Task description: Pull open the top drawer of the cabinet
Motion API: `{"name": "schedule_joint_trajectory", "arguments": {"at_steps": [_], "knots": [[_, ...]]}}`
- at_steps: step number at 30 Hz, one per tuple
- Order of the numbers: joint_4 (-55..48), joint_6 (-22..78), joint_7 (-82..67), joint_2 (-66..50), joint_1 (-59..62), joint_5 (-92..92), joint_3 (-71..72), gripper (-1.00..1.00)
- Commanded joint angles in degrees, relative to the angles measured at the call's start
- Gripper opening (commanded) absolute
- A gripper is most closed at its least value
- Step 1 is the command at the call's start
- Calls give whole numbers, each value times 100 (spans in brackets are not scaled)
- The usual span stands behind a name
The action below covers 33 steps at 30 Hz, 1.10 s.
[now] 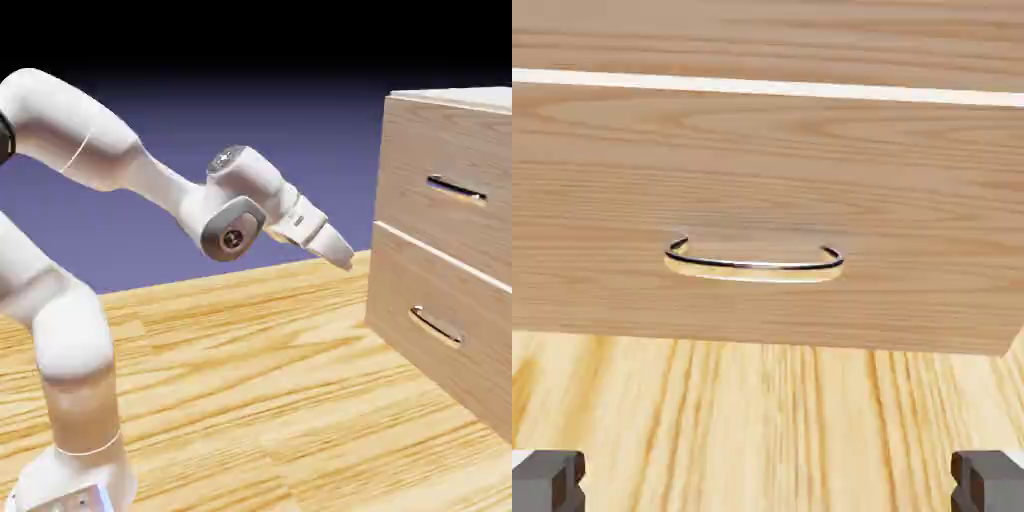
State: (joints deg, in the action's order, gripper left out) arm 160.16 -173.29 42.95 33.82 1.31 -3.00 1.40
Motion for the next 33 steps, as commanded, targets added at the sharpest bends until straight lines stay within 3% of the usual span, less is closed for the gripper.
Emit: {"name": "schedule_joint_trajectory", "arguments": {"at_steps": [1, 33], "knots": [[-70, 60, 41, 97, 166, -249, 116, 100], [-2302, 1967, 1362, 3182, 5469, -8223, 3824, 100]]}}
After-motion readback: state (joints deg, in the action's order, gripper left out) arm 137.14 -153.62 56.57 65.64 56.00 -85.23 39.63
